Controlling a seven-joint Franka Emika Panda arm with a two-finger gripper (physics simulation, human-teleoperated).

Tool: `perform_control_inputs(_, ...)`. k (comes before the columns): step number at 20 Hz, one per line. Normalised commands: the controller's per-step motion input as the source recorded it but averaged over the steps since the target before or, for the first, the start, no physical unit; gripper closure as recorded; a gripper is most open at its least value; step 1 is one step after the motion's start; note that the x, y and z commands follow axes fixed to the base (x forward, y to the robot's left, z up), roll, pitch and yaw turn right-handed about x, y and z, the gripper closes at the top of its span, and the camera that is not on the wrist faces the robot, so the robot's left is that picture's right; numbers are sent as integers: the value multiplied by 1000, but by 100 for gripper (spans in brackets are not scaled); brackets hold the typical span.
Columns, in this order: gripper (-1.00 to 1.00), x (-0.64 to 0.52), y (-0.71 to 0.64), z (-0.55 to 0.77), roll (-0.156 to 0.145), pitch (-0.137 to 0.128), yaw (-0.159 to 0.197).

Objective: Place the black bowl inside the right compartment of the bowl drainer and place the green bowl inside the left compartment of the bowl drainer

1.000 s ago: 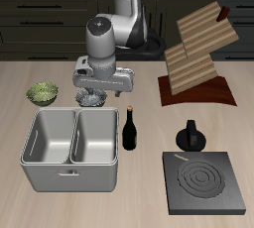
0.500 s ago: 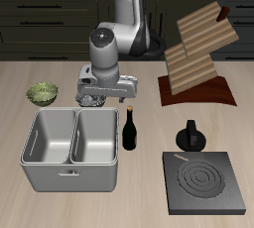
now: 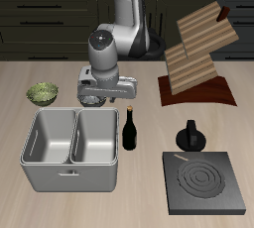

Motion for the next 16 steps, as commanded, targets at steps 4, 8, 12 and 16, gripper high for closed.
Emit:
perform_control_inputs(4,100,-44,6,40,11,-3,10)
perform_control_inputs(8,100,-125,85,348,42,-43,6)
perform_control_inputs(12,100,-188,193,524,65,-65,2)
perform_control_inputs(16,100,-157,110,405,38,-61,21)
